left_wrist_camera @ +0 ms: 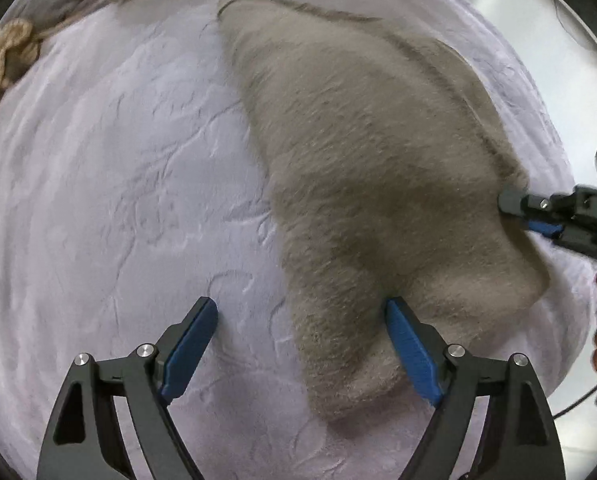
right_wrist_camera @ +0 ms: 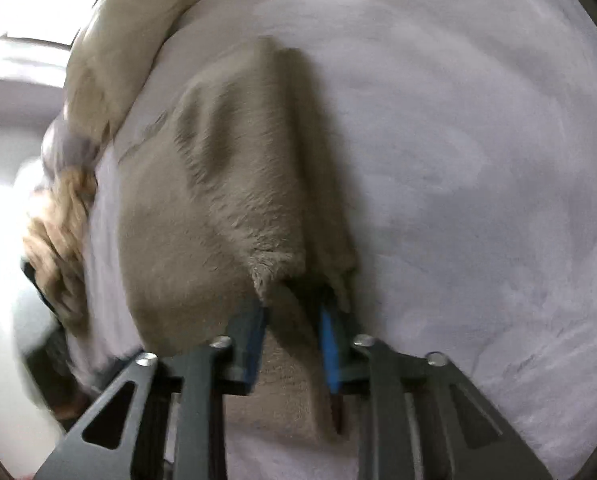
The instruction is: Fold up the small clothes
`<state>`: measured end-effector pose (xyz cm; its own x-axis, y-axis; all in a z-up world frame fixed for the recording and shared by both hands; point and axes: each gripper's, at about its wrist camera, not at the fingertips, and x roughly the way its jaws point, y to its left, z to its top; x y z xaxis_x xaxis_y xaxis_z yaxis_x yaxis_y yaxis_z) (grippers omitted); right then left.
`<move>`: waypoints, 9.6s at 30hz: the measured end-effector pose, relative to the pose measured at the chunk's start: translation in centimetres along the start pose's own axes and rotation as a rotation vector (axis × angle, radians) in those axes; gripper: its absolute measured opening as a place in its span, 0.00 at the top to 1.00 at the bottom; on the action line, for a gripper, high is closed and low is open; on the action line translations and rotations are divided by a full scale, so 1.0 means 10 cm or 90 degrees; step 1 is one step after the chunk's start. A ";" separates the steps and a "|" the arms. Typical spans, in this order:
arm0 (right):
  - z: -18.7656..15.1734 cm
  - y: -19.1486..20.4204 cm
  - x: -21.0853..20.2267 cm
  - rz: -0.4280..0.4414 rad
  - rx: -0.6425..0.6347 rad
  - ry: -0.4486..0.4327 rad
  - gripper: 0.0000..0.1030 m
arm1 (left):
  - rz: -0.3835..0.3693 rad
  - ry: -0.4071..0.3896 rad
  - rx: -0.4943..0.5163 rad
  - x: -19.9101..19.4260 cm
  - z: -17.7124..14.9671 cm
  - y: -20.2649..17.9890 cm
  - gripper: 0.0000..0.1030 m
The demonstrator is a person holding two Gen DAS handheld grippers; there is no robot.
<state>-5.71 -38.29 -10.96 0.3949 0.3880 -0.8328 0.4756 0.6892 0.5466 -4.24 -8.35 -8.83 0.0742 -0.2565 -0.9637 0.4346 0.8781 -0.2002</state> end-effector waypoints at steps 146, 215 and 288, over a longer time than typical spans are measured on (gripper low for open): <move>1.00 -0.11 0.16 0.100 -0.052 0.091 0.44 | -0.209 0.034 -0.088 0.18 0.78 0.17 0.00; -0.29 0.84 0.27 -0.072 -0.088 0.118 0.38 | -0.065 -0.060 -0.184 -1.08 -1.17 1.12 0.31; -1.29 1.77 -0.53 -0.275 -0.268 0.042 0.00 | 0.099 -0.014 -0.158 -1.57 -0.82 0.50 0.00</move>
<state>-9.47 -20.24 2.01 0.1799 0.0475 -0.9825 0.2244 0.9705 0.0881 -10.61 3.43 3.88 0.1433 -0.1179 -0.9826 0.1843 0.9787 -0.0905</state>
